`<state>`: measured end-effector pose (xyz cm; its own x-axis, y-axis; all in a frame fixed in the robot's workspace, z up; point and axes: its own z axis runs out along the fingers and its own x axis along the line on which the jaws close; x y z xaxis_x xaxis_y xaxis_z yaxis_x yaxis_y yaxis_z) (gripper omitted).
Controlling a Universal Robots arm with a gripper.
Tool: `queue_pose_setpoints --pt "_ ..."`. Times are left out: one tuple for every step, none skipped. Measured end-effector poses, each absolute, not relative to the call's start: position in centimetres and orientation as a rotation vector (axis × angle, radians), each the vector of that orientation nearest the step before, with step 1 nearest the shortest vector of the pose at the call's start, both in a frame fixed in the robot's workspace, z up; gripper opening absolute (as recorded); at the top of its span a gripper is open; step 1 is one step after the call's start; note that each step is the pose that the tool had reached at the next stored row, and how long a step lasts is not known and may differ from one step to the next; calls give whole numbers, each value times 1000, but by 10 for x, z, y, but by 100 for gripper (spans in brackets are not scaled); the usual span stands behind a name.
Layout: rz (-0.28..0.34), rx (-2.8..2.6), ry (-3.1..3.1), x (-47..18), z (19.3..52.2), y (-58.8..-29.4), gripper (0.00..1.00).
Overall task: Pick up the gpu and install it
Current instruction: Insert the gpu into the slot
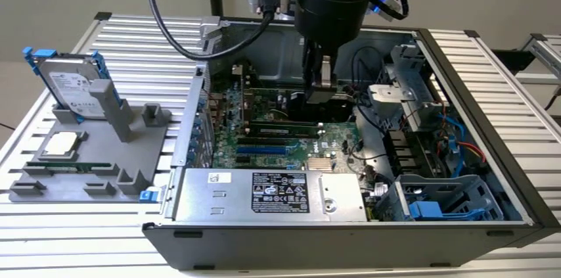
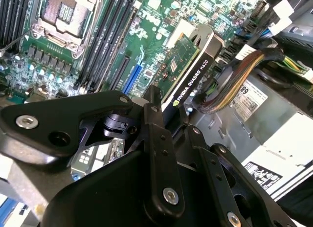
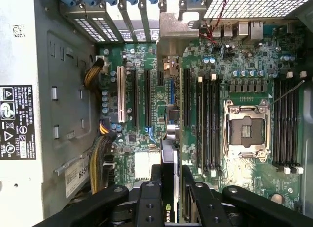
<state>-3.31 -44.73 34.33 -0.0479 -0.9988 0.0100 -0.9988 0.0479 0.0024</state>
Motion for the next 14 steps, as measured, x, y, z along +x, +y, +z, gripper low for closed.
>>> queue_pose_setpoints --pt "8 2161 -2267 -33 343 -447 0" --pt "8 2161 -2267 -33 343 -447 0" --pt "8 2161 -2267 -33 343 -447 0" --pt "8 2161 -2267 -33 343 -447 0" --pt "8 2161 -2267 -33 342 -447 0" --pt "8 2161 -2268 -33 342 -447 0" --pt "8 2161 -2267 -33 342 -447 0" --pt "8 2161 -2267 -33 342 -447 0" --pt "8 2161 -2268 -33 342 -447 0" --pt "8 2162 -2268 -33 341 -447 0" --pt "8 2162 -2268 -33 341 -447 0" --pt "8 2161 -2268 -33 340 -447 0" --pt "8 2161 -2268 -33 340 -447 0" --pt "8 2161 -2268 -33 339 -447 0"
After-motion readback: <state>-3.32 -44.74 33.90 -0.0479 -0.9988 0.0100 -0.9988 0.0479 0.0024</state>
